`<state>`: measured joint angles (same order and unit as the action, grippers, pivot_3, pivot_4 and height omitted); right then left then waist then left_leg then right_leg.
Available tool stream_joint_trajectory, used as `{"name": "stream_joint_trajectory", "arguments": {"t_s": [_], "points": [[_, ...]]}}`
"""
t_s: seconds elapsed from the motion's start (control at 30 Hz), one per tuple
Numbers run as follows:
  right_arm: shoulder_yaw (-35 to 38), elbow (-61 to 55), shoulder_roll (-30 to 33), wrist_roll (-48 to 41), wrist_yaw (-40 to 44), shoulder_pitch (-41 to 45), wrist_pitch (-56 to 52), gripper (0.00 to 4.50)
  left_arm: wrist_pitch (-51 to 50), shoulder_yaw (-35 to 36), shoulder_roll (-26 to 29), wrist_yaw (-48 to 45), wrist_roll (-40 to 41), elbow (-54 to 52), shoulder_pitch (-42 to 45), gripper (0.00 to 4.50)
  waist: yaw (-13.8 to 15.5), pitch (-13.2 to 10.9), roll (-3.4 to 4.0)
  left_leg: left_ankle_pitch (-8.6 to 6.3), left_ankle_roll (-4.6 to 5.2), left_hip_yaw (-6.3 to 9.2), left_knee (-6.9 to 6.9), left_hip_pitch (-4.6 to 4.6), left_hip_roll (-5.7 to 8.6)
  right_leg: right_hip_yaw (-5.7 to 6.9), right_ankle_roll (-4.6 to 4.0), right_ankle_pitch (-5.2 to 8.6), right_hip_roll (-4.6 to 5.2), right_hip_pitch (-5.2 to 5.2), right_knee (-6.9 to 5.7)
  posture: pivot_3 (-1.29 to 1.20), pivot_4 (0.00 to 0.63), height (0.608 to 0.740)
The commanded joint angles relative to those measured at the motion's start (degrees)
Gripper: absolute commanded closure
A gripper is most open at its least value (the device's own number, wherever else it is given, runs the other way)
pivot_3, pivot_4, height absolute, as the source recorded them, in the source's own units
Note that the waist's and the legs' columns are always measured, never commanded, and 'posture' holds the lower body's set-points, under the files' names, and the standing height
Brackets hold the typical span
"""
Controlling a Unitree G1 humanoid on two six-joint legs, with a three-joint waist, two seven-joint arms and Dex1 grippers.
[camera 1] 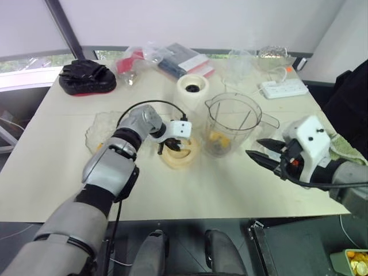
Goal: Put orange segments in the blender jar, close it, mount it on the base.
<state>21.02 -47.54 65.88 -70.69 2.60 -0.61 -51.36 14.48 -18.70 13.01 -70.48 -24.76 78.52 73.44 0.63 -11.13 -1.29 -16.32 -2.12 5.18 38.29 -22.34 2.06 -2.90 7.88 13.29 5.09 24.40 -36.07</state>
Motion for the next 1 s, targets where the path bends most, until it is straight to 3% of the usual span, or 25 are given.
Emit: {"name": "stream_joint_trajectory", "arguments": {"t_s": [0.03,0.43,0.53,0.57,1.0], "points": [[0.9,-1.9,-2.9,3.7,-1.1,-1.8,0.9,2.47,1.1,2.7,2.4,-4.2,3.1,-1.8,2.1,4.23,-0.2,0.0,0.0,0.0,0.0,0.0,-0.01,0.0,0.0,0.0,0.0,0.0,0.0,0.01,-0.01,0.0,0.15,0.74],[-5.1,0.2,-19.6,24.6,-7.1,-6.0,5.4,2.47,4.2,4.4,7.0,-12.3,6.6,-4.0,2.7,4.23,0.0,0.0,0.0,0.0,0.0,-0.01,0.0,0.01,0.01,0.0,0.0,0.0,-0.01,0.02,-0.04,0.0,0.15,0.74],[-6.7,1.0,-22.7,28.7,-7.3,-6.1,6.0,1.68,4.7,4.9,7.5,-13.8,7.5,-4.6,3.2,4.23,-0.1,0.0,0.01,0.0,0.0,-0.01,0.0,0.01,0.01,0.0,0.0,0.0,-0.01,0.01,-0.04,0.0,0.15,0.74],[-7.6,1.7,-24.0,30.9,-8.0,-5.7,6.8,1.23,4.7,5.3,7.8,-14.7,8.1,-4.8,3.6,4.23,-0.1,0.0,0.0,0.0,0.0,-0.01,0.0,0.02,0.01,0.0,0.0,0.0,-0.02,0.01,-0.04,0.0,0.15,0.74],[-14.9,12.3,-38.4,47.1,-8.8,0.7,12.5,1.23,4.0,6.8,12.7,-22.0,12.7,-7.7,5.6,4.23,-1.7,0.0,0.04,0.0,0.0,0.01,-0.01,0.06,0.0,-0.01,0.0,0.0,-0.04,0.02,-0.11,0.0,0.15,0.74]]}}
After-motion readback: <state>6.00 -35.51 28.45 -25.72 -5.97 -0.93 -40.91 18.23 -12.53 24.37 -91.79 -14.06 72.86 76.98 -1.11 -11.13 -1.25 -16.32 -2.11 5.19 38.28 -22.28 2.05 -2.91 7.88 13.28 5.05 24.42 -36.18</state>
